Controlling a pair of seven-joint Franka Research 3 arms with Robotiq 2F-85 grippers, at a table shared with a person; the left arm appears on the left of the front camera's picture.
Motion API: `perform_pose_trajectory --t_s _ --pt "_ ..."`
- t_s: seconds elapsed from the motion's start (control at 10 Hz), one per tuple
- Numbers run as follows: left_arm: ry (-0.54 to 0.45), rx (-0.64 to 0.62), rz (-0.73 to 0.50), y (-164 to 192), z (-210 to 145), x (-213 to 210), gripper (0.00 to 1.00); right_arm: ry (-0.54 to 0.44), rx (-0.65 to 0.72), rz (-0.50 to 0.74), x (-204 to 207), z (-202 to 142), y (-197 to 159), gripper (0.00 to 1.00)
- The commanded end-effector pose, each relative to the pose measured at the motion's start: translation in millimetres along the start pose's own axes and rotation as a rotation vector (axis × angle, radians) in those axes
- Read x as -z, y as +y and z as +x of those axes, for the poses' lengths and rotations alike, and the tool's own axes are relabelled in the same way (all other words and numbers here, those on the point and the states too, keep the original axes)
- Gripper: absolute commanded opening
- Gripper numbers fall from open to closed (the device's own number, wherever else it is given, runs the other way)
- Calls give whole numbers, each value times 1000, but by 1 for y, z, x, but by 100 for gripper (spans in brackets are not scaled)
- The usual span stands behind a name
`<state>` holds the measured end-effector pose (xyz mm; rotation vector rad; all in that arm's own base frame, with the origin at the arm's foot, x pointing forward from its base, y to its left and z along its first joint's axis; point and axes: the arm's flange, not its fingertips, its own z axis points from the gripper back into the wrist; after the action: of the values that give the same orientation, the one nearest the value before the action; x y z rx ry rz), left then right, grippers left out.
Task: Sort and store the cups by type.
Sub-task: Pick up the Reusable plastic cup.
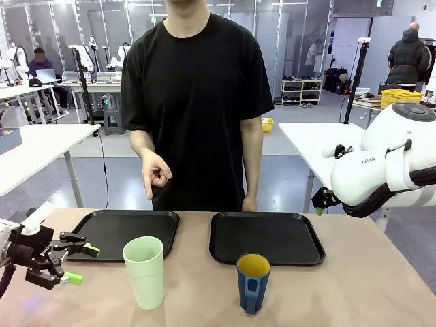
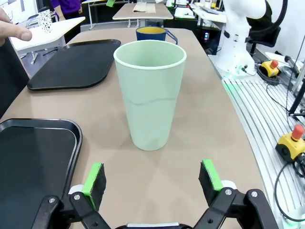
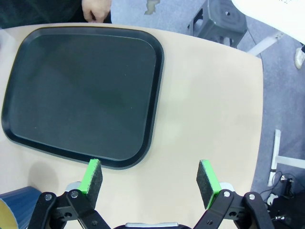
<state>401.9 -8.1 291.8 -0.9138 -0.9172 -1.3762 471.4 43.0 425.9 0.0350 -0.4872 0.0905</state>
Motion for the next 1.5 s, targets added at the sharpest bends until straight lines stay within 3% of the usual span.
perform_pose_trajectory --t_s 0.0,0.9,1.4 --pt "-21 32 10 14 -10 12 100 -1 -11 -8 2 1 -1 100" --pt "-159 22 -134 20 -20 89 100 -1 -11 -8 2 1 -1 100" --pt "-211 25 -143 26 -22 116 100 -1 -11 -8 2 1 -1 100"
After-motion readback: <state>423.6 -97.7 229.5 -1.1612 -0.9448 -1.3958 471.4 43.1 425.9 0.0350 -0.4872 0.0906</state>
